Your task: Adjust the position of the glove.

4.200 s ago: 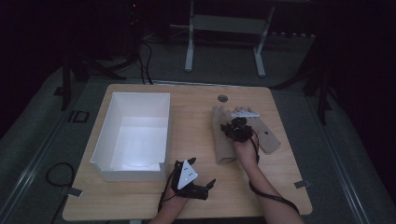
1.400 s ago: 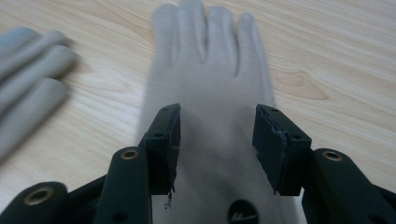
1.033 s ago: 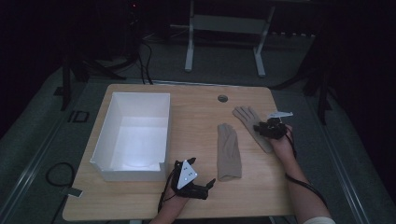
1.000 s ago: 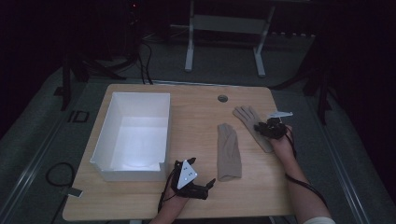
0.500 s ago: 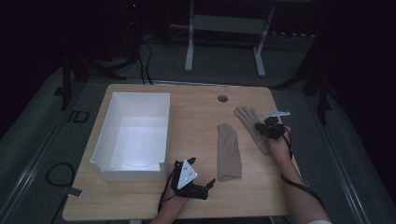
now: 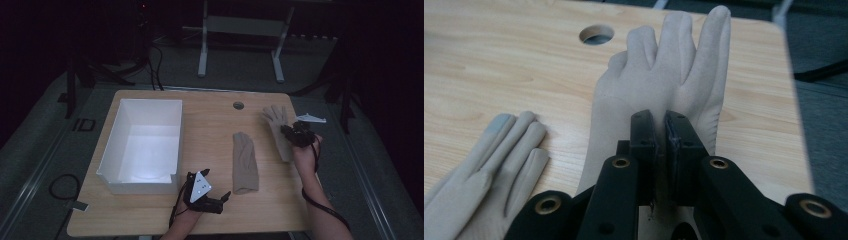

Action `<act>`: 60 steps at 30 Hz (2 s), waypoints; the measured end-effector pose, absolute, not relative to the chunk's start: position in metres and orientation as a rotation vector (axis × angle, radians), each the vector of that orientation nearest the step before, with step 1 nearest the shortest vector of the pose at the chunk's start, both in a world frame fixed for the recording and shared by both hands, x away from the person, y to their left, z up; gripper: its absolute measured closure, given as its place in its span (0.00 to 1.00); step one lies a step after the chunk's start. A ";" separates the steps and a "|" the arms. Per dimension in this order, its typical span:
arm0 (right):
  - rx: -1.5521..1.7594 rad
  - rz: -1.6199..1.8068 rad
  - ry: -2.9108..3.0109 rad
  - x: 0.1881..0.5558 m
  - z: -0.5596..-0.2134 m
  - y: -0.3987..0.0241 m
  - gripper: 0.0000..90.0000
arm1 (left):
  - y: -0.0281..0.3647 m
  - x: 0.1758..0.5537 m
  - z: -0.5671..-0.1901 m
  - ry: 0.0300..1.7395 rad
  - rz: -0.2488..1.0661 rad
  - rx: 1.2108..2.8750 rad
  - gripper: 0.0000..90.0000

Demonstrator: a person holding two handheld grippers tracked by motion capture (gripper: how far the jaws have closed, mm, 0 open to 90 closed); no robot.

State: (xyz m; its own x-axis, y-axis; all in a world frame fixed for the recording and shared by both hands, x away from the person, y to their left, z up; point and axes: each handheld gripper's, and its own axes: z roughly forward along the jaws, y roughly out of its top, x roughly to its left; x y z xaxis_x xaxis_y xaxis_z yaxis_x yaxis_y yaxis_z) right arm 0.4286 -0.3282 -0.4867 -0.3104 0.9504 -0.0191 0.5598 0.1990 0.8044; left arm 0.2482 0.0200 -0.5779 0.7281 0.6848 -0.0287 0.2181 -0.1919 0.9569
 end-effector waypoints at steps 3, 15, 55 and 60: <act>1.424 0.959 1.915 0.416 -0.479 -0.331 0.93 | 0.020 0.248 -0.578 0.715 0.494 1.754 0.00; 1.522 0.901 1.859 0.377 -0.489 -0.347 0.93 | 0.020 0.248 -0.578 0.714 0.496 1.755 0.00; 1.448 0.862 2.050 0.360 -0.529 -0.365 0.68 | 0.019 0.247 -0.578 0.709 0.494 1.760 0.00; 1.307 0.893 2.132 0.361 -0.521 -0.376 0.65 | 0.019 0.247 -0.578 0.707 0.495 1.762 0.00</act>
State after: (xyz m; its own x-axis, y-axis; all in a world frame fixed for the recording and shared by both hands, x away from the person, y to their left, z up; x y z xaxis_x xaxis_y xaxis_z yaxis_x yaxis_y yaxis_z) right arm 0.3608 -0.3758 -0.5206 -0.4280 0.9016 -0.0633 0.5874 0.3307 0.7386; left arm 0.2474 0.0190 -0.5778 0.7326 0.6803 -0.0199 0.2135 -0.2020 0.9558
